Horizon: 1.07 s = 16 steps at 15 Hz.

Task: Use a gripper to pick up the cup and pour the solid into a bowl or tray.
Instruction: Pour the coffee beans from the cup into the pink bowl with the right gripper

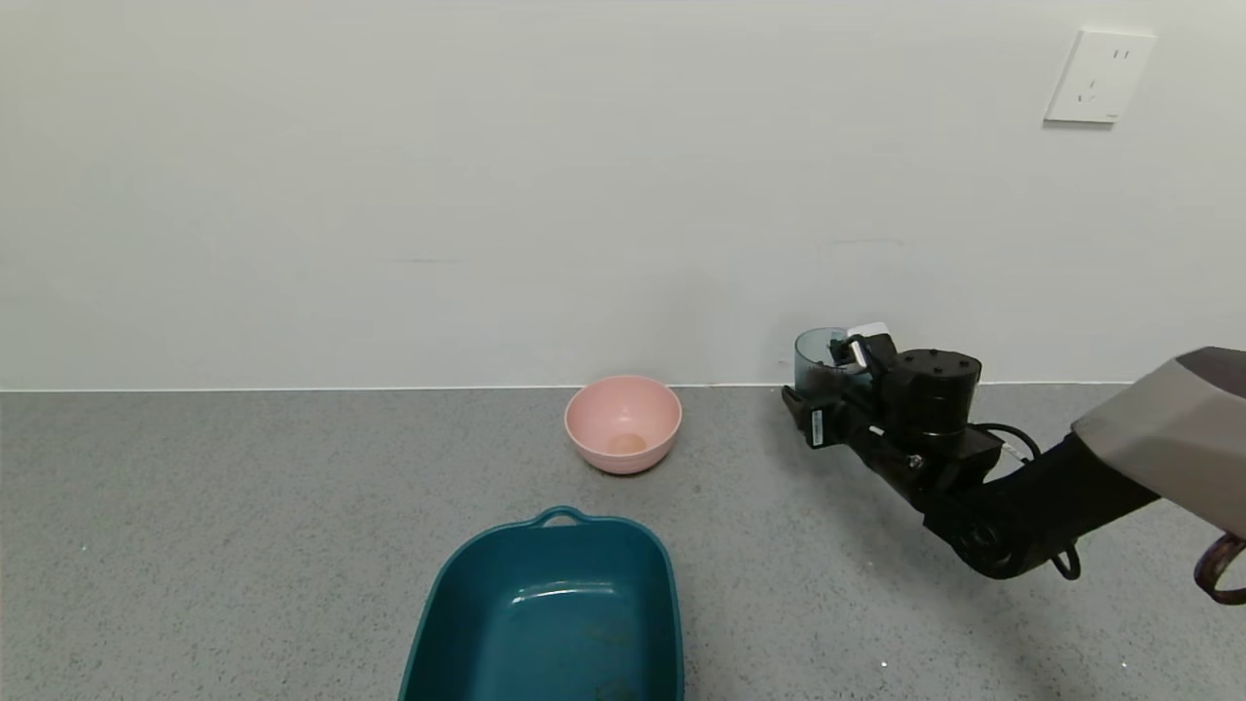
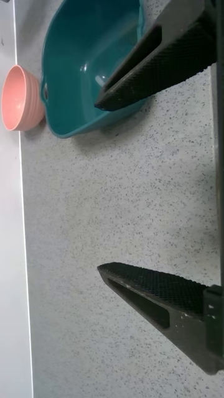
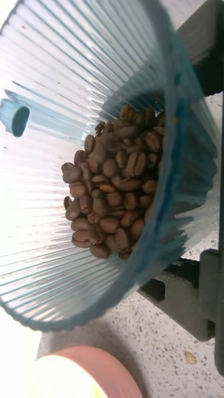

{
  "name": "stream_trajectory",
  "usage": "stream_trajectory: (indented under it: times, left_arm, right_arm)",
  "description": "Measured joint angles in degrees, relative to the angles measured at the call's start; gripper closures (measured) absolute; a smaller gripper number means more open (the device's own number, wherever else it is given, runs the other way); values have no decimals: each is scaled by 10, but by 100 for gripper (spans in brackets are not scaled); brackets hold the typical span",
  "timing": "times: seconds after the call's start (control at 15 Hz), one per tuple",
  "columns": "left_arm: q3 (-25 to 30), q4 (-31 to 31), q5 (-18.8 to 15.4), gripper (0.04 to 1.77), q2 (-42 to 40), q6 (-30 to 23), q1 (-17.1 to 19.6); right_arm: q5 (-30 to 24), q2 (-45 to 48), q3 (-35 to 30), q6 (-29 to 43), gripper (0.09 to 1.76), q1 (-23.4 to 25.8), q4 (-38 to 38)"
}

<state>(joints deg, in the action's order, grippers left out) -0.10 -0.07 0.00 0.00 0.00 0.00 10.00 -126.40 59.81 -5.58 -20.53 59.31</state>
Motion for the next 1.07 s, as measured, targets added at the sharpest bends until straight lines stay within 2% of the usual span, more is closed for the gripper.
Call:
stream_trajectory:
  times: [0.53, 0.73, 1.07]
  left_arm:
    - [0, 0, 0, 6, 0, 0, 0]
    - [0, 0, 0, 6, 0, 0, 0]
    - [0, 0, 0, 6, 0, 0, 0]
  right_arm:
    - [-56, 7, 77, -103, 47, -16, -116]
    - [-65, 6, 116, -163, 47, -17, -170]
    - [-64, -9, 154, -248, 47, -26, -184]
